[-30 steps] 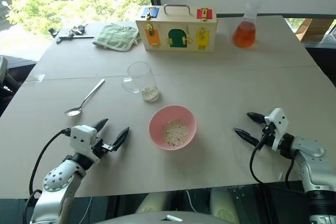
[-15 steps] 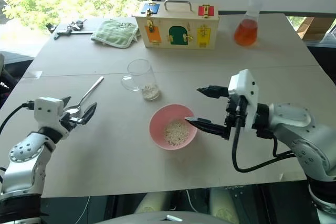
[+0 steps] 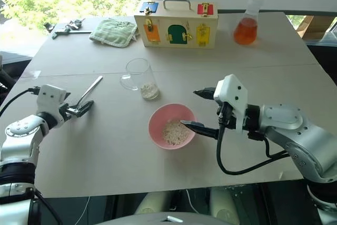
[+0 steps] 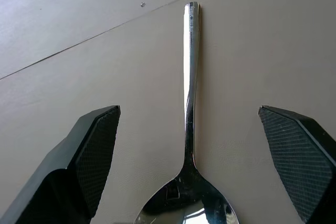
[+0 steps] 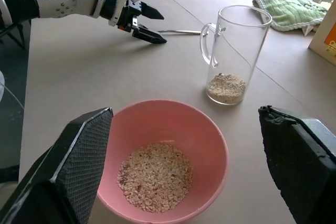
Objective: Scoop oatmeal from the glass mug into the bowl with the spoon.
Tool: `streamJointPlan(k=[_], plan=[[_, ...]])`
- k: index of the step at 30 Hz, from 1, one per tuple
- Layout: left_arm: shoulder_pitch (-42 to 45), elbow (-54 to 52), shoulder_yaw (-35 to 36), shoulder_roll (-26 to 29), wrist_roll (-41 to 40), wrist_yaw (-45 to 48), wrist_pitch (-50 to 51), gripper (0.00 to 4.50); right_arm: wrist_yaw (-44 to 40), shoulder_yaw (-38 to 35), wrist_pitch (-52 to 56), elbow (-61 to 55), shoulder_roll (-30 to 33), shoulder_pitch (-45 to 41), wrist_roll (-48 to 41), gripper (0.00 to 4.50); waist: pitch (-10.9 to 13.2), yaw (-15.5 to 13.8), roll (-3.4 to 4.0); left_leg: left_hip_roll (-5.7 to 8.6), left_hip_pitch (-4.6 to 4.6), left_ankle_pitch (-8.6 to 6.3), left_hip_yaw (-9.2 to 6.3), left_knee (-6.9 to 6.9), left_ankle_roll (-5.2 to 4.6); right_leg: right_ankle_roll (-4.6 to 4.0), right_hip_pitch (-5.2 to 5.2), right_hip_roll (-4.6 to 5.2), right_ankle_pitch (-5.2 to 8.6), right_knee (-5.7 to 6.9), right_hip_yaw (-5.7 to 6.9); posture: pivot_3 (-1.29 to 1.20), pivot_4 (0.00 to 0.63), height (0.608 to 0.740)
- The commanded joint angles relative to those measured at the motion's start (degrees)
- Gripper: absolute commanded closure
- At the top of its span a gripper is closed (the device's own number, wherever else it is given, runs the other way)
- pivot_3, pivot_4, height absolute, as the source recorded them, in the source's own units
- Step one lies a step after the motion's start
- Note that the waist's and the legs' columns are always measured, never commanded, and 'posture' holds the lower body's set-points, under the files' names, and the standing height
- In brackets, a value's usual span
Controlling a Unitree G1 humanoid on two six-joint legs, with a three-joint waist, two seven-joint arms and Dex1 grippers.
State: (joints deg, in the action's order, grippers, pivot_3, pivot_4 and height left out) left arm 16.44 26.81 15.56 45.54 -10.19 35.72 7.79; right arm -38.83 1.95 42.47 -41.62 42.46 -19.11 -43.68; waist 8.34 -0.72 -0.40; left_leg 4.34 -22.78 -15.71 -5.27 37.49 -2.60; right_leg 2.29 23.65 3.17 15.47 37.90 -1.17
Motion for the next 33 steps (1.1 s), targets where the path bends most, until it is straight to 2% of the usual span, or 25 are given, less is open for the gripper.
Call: streamJointPlan(k=[1,3,7,12,13,18,22,24,27,30,33], plan=[[1.8,3.1,-1.4,1.5,2.1,0.7,0.1,0.03,-0.6,0.1,-1.6,-0.4,-0.7,-1.1,0.7,0.00,0.0,0.0,0.00,0.00,0.01,0.00,0.01,0.00,0.00,0.00,0.01,0.00,0.00,0.02,-0.01,0.00,0.150,0.740],[3.0,4.9,-1.2,1.6,1.8,0.9,2.4,0.03,-0.8,0.0,-1.6,-0.1,-0.8,-1.5,1.0,0.00,0.0,0.0,0.00,0.01,0.01,0.01,0.01,0.01,0.01,0.00,0.01,0.00,0.00,0.03,-0.01,0.00,0.150,0.740],[4.0,6.6,-0.2,1.9,0.1,2.2,7.8,1.70,-1.1,-0.4,-1.4,0.5,-0.9,-2.3,1.4,0.00,0.0,0.2,-0.01,0.01,0.04,0.02,0.00,0.04,0.02,0.00,0.00,-0.01,0.00,0.09,-0.01,0.00,0.150,0.740],[2.8,6.2,1.1,2.0,-2.8,3.2,17.9,4.23,-1.2,-0.3,-1.1,1.5,-1.1,-3.9,1.7,0.00,-0.1,1.4,0.08,0.01,0.13,0.04,0.02,0.05,0.05,0.00,0.00,-0.03,0.00,0.20,-0.07,0.00,0.150,0.740],[2.2,5.7,1.5,1.9,-3.3,3.0,19.1,4.47,-1.2,-0.2,-1.1,1.7,-1.2,-4.3,1.8,0.00,-0.1,1.7,0.14,0.01,0.15,0.04,0.03,0.05,0.06,0.00,0.00,-0.03,0.00,0.22,-0.09,0.00,0.150,0.740],[-1.6,2.5,4.9,0.4,-5.7,1.3,21.5,4.47,-1.4,-0.2,-0.8,2.3,-1.2,-5.2,2.0,0.00,-0.2,2.4,0.21,0.00,0.29,0.04,0.21,0.04,0.06,0.00,0.00,-0.06,0.00,0.31,-0.34,0.00,0.150,0.740],[-8.1,-5.3,10.2,-3.4,-7.5,0.0,10.2,4.47,-1.6,-0.6,-0.6,2.7,-1.1,-5.1,1.9,0.00,-0.2,2.9,0.25,-0.01,0.32,0.04,0.30,0.03,0.05,0.00,0.01,-0.06,0.00,0.30,-0.46,0.00,0.150,0.740],[-12.8,-12.1,13.5,-7.6,-5.9,-5.1,0.6,4.47,-1.6,-1.0,-0.6,3.0,-1.1,-4.8,1.7,0.00,-0.2,2.7,0.21,-0.01,0.31,0.04,0.31,0.02,0.05,0.00,0.02,-0.06,0.00,0.28,-0.47,0.00,0.150,0.740],[-22.7,-24.8,13.1,-13.6,-1.2,-8.7,-11.9,4.47,-1.2,-1.6,-0.2,4.1,-2.1,-4.7,0.5,0.00,-0.2,2.7,0.04,-0.02,0.30,0.02,0.35,-0.01,0.03,0.00,-0.01,-0.03,0.00,0.21,-0.50,0.00,0.150,0.740],[-27.9,-34.4,13.6,-20.0,3.5,-16.8,-16.3,4.47,-1.1,-2.2,0.5,5.3,-3.6,-5.0,-1.7,0.00,-0.2,1.3,-0.13,-0.03,0.17,-0.01,0.34,0.00,-0.02,0.01,0.06,-0.04,-0.01,0.08,-0.45,0.00,0.150,0.740],[-32.1,-43.9,10.0,-23.8,10.6,-20.5,-21.7,4.47,-0.8,-3.0,2.2,6.9,-5.2,-5.2,-5.1,0.00,-0.2,0.2,-0.16,-0.04,0.13,-0.01,0.27,0.02,-0.01,0.00,0.03,-0.02,-0.02,0.10,-0.34,0.00,0.150,0.740]])
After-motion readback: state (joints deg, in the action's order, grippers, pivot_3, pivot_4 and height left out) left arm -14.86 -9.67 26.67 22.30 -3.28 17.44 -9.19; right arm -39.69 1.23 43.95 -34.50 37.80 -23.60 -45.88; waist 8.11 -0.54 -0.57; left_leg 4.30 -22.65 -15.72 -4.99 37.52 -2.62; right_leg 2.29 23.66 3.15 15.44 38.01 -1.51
